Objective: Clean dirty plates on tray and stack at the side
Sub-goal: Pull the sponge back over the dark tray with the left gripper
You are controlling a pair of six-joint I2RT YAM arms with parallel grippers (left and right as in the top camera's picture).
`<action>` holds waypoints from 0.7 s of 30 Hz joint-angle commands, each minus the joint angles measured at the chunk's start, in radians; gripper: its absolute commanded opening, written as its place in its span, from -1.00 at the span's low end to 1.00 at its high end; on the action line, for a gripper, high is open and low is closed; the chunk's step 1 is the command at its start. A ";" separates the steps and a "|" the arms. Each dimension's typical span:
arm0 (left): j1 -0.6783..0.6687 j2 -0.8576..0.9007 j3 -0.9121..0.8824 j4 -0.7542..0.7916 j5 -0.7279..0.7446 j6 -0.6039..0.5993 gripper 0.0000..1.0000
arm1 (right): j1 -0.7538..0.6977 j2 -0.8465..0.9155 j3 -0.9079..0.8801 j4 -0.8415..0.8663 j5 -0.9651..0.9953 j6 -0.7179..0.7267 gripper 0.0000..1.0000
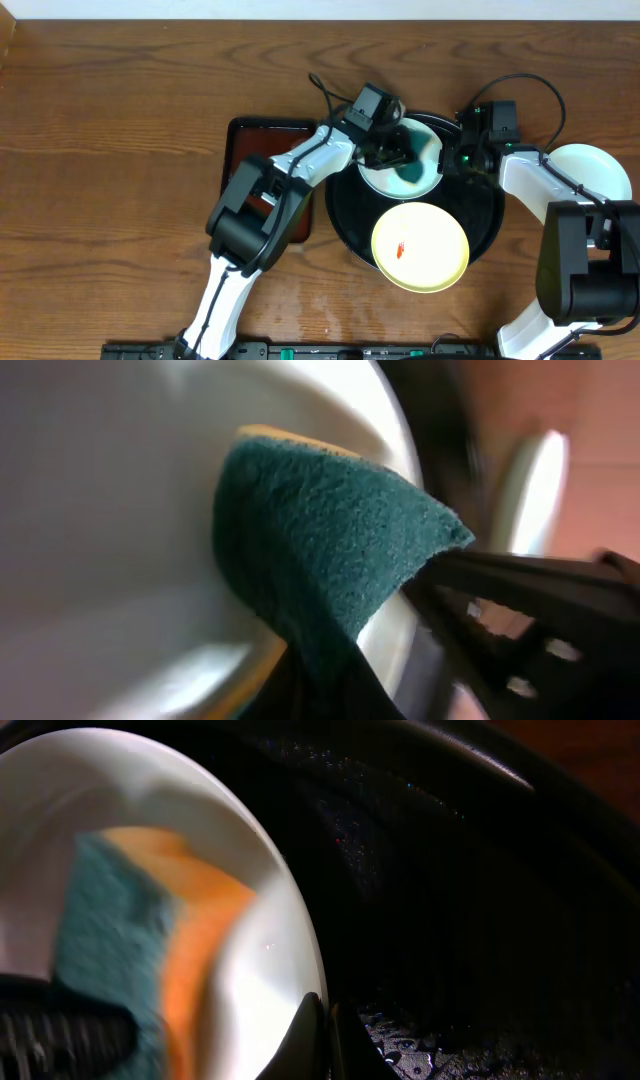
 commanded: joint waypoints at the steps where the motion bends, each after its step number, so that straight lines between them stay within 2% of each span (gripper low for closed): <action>1: 0.017 -0.023 0.007 0.025 0.155 -0.056 -0.85 | -0.001 0.023 0.010 -0.002 -0.011 -0.011 -0.98; 6: 0.092 -0.156 0.015 0.008 0.110 -0.034 -0.85 | -0.001 0.023 0.010 -0.002 -0.012 -0.011 -0.97; 8: 0.130 -0.212 0.015 -0.039 0.061 -0.002 -0.85 | 0.000 0.023 0.010 -0.002 -0.012 -0.010 -0.89; 12: 0.218 -0.326 0.015 -0.221 -0.051 0.103 -0.85 | 0.000 0.023 0.010 -0.002 -0.012 -0.011 -0.78; 17: 0.322 -0.442 0.014 -0.517 -0.187 0.309 -0.84 | 0.000 0.023 0.010 -0.002 -0.012 -0.011 -0.65; 21: 0.378 -0.484 0.014 -0.766 -0.450 0.404 -0.85 | 0.000 0.023 0.010 -0.002 -0.012 -0.011 -0.69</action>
